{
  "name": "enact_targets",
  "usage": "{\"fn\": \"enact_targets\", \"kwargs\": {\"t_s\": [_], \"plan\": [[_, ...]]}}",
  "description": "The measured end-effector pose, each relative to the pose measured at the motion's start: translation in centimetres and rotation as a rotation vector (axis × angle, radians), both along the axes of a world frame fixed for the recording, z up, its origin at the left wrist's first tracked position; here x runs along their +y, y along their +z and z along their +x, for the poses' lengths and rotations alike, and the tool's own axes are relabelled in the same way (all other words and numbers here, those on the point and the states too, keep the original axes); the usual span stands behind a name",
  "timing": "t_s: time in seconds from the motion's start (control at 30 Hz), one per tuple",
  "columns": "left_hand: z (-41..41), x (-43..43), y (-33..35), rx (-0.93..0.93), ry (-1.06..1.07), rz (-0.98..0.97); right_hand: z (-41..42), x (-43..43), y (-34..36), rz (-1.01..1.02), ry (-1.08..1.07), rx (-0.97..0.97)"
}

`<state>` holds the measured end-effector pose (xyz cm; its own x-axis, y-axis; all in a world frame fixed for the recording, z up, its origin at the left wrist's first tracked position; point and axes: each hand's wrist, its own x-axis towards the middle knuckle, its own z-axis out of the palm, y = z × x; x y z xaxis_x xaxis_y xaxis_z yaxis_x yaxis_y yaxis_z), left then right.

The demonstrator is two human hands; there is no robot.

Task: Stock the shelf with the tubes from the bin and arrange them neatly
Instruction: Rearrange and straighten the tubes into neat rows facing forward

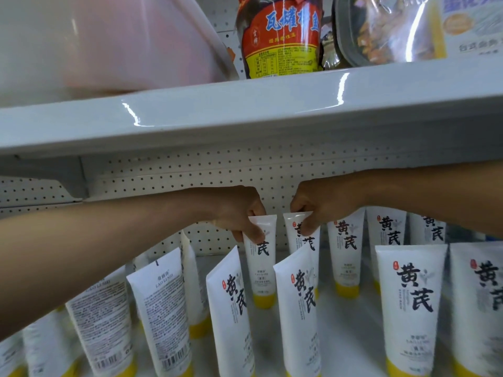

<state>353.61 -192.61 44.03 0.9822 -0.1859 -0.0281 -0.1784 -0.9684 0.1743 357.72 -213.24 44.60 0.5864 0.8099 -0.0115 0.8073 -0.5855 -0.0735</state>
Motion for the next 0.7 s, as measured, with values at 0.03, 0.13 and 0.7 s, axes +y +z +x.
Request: {"fn": "enact_targets", "kwargs": {"t_s": [0.03,0.13,0.7], "plan": [[-0.01,-0.29,0.1,0.014,0.002,-0.01,0.05,0.02,-0.04,-0.003,0.0,0.001],[0.55,-0.66,-0.06,-0.016,-0.028,-0.049,0.17,0.03,-0.11,-0.005,0.001,0.013],[0.3,-1.03,-0.42,0.027,-0.122,-0.119,-0.08,0.18,-0.03,-0.027,-0.04,0.042]]}}
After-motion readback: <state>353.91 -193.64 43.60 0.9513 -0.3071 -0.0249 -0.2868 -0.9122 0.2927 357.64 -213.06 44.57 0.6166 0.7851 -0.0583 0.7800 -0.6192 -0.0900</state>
